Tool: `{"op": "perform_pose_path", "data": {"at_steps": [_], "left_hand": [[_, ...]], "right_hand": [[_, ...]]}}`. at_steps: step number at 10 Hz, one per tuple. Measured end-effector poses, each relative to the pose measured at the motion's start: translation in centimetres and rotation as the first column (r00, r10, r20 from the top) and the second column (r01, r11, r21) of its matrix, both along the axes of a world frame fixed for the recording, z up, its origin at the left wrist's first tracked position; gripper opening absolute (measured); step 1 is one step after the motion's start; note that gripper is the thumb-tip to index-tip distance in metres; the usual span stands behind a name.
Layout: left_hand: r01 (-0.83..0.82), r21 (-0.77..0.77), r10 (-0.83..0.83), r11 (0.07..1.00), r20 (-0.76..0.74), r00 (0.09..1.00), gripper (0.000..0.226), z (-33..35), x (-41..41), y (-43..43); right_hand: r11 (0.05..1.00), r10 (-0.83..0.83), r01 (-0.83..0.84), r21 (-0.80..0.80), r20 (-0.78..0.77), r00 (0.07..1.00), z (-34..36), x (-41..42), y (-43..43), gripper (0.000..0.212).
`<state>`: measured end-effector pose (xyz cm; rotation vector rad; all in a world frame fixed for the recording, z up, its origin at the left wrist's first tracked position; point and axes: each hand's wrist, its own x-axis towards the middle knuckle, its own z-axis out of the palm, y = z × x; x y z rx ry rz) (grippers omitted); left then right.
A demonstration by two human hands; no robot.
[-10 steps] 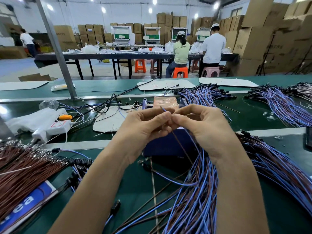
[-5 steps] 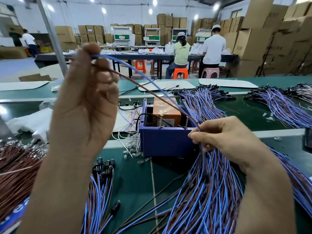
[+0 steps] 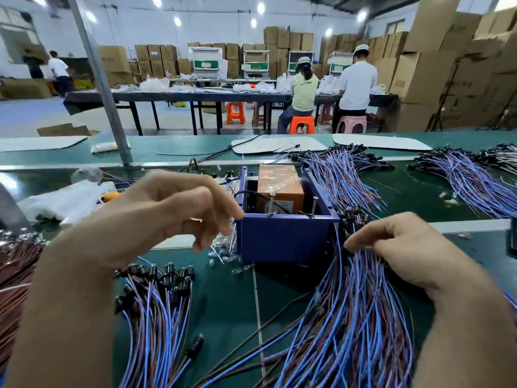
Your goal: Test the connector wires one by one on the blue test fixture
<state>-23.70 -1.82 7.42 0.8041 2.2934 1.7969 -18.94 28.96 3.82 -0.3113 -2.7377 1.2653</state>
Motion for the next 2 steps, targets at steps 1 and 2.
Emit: {"op": "perform_pose_path", "data": {"at_steps": [1, 2], "left_hand": [[0.015, -0.129, -0.021, 0.992, -0.042, 0.999, 0.033, 0.51, 0.58, 0.35], [-0.034, -0.239, 0.021, 0.970, -0.059, 0.998, 0.036, 0.49, 0.48, 1.03]], "right_hand": [[0.997, 0.065, -0.061, -0.050, 0.062, 0.996, -0.13, -0.12, -0.04, 0.055], [1.000, 0.024, -0.023, -0.017, 0.081, 0.996, 0.07, -0.28, -0.30, 0.040]]}}
